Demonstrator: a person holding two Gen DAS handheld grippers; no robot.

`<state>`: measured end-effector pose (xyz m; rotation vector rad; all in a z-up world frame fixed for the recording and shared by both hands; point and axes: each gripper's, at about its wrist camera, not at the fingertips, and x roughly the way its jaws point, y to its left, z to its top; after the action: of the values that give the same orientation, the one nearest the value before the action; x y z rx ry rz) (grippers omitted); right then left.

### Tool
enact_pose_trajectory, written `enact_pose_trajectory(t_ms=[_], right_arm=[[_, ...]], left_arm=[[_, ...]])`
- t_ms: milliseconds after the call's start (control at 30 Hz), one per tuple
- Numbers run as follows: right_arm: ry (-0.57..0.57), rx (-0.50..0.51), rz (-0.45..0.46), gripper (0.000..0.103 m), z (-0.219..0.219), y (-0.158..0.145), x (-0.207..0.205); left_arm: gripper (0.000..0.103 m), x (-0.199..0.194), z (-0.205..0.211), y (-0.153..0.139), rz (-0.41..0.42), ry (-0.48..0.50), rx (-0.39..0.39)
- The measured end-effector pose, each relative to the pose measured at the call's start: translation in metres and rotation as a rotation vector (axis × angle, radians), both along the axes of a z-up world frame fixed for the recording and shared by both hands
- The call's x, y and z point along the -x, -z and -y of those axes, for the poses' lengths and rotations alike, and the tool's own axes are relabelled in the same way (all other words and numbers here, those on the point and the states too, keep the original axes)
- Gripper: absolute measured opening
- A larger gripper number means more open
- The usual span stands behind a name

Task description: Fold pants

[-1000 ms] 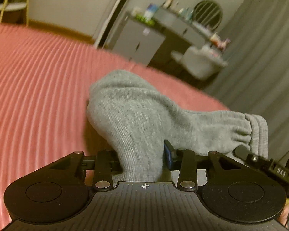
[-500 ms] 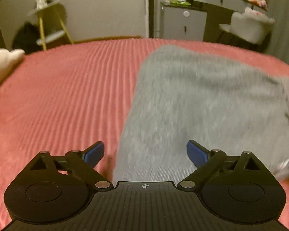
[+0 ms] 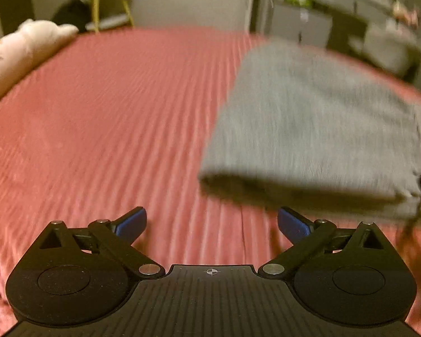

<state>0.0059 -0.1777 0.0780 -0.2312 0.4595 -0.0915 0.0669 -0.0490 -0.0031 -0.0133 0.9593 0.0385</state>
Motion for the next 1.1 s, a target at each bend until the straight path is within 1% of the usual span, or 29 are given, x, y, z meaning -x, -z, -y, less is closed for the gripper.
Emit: enact_pose_trajectory(t_ms=[33,67,100,133,200,300,333,367,467,500,533,600,633,700,733,767,833,867,933,1033,1100], right_arm=[[0.026,0.021,-0.097,0.099,-0.004,0.011,-0.007],[0.036,0.016,-0.120,0.099,-0.007,0.014,-0.007],[0.051,0.005,-0.105,0.099,-0.008,0.011,-0.003],[0.075,-0.003,-0.103,0.099,-0.011,0.005,0.000],[0.124,-0.041,-0.137,0.099,-0.015,0.000,0.008],[0.168,-0.141,-0.220,0.099,-0.012,0.007,0.030],[0.175,-0.164,-0.249,0.099,-0.013,0.012,0.040],[0.182,-0.180,-0.285,0.099,-0.019,0.014,0.041],[0.226,-0.175,-0.351,0.099,-0.030,0.012,0.045],[0.240,-0.166,-0.364,0.099,-0.036,0.011,0.045],[0.254,-0.154,-0.404,0.099,-0.042,0.009,0.041],[0.235,-0.119,-0.527,0.099,-0.055,0.013,0.027],[0.226,-0.113,-0.547,0.099,-0.056,0.013,0.028],[0.212,-0.140,-0.520,0.099,-0.059,0.012,0.029],[0.212,-0.150,-0.521,0.099,-0.059,0.013,0.029],[0.222,-0.149,-0.525,0.099,-0.059,0.013,0.028],[0.236,-0.147,-0.531,0.099,-0.057,0.013,0.023],[0.238,-0.159,-0.530,0.099,-0.054,0.011,0.019],[0.239,-0.203,-0.531,0.099,-0.049,0.009,0.013],[0.241,-0.262,-0.516,0.099,-0.041,0.008,0.004],[0.240,-0.263,-0.492,0.099,-0.038,0.008,0.003]], left_arm=[[0.102,0.003,0.008,0.003,-0.019,0.028,-0.047],[0.102,0.006,0.015,0.003,-0.024,0.050,-0.095],[0.102,0.007,0.022,0.003,-0.027,0.074,-0.135],[0.102,0.009,0.028,0.003,-0.028,0.104,-0.159],[0.102,0.013,0.032,0.002,-0.029,0.154,-0.149],[0.102,0.020,0.028,-0.003,-0.039,0.169,-0.081],[0.102,0.023,0.027,-0.004,-0.039,0.170,-0.076],[0.102,0.026,0.028,-0.006,-0.034,0.175,-0.087],[0.102,0.034,0.030,-0.010,0.001,0.191,-0.159],[0.102,0.036,0.029,-0.013,0.005,0.192,-0.163],[0.102,0.037,0.027,-0.016,0.007,0.191,-0.147],[0.103,0.039,0.020,-0.022,0.020,0.175,-0.099],[0.103,0.039,0.018,-0.023,0.021,0.162,-0.086],[0.103,0.038,0.012,-0.023,0.004,0.157,-0.050],[0.103,0.037,0.012,-0.022,-0.005,0.156,-0.039],[0.103,0.036,0.013,-0.021,-0.011,0.156,-0.039],[0.103,0.032,0.022,-0.016,-0.019,0.175,-0.068],[0.103,0.031,0.027,-0.013,-0.023,0.190,-0.092],[0.103,0.028,0.034,-0.007,-0.031,0.220,-0.109],[0.103,0.024,0.033,-0.002,-0.032,0.210,-0.088],[0.103,0.020,0.030,-0.001,-0.028,0.185,-0.067]])
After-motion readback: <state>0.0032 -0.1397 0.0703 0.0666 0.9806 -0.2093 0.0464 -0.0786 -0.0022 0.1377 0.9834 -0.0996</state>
